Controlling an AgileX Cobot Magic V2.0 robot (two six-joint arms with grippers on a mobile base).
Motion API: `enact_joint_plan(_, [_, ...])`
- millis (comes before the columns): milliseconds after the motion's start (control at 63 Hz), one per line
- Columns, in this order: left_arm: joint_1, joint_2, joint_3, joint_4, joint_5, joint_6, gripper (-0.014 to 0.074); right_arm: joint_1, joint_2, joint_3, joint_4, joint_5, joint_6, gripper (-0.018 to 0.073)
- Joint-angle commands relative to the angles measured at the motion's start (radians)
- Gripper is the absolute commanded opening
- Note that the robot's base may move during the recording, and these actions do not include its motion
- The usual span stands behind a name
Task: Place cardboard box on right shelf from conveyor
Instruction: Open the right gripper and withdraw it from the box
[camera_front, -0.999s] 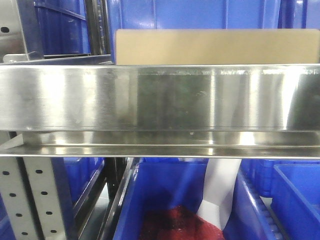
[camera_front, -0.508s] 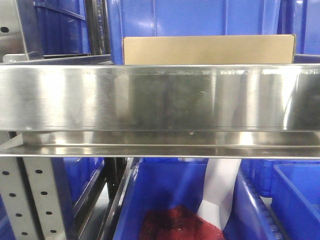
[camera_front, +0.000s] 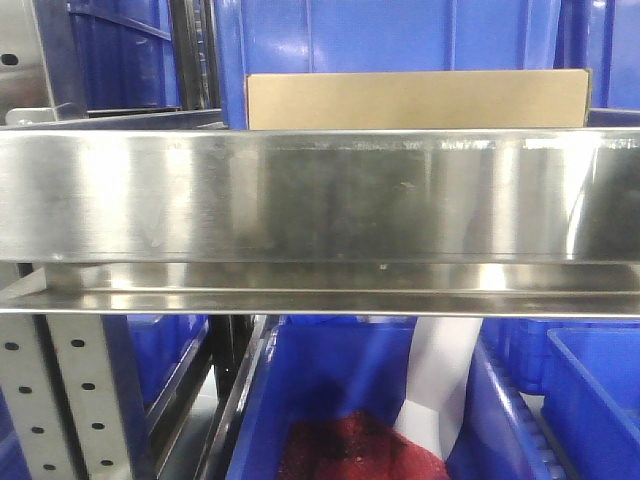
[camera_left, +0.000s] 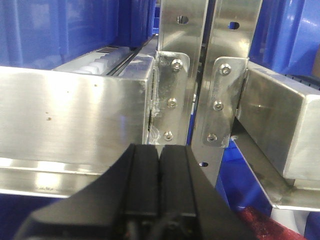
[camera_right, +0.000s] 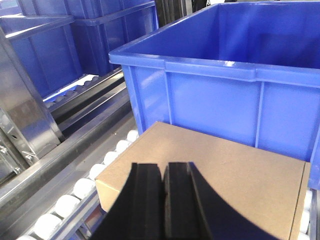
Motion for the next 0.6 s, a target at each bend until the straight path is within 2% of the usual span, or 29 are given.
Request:
enact_joint_plan(0, [-0.007, -0.011, -0.003, -0.005, -0.085, -0.005, -0.0119, -0.002, -0.014, -0.026, -0.019, -0.101, -0.016, 0.0056])
enact_joint_plan(63, [-0.007, -0.011, -0.003, -0.005, -0.085, -0.005, -0.0119, -0.004, -0.024, -0.023, -0.001, -0.088, -0.081, 0.0056])
enact_joint_plan(95, [-0.007, -0.011, -0.003, -0.005, -0.085, -0.005, -0.0119, -0.005, -0.028, -0.015, 0.029, -0.077, -0.146, 0.0056])
enact_joint_plan(206, [-0.007, -0.011, -0.003, -0.005, -0.085, -0.005, -0.0119, -0.045, -0.084, 0.054, 0.191, -0.072, -0.380, 0.0056])
enact_joint_plan(270, [-0.007, -0.011, -0.003, -0.005, -0.085, -0.005, -0.0119, -0.088, -0.127, 0.111, 0.283, -0.081, -0.456, 0.0056])
enact_joint_plan(333, [-0.007, -0.011, -0.003, -0.005, -0.085, -0.005, -0.0119, -0.146, -0.185, 0.180, 0.318, -0.095, -0.485, 0.0056])
enact_joint_plan(587, [-0.007, -0.011, -0.003, -0.005, -0.085, -0.005, -0.0119, -0.390, -0.494, 0.523, 0.318, -0.186, -0.485, 0.0056])
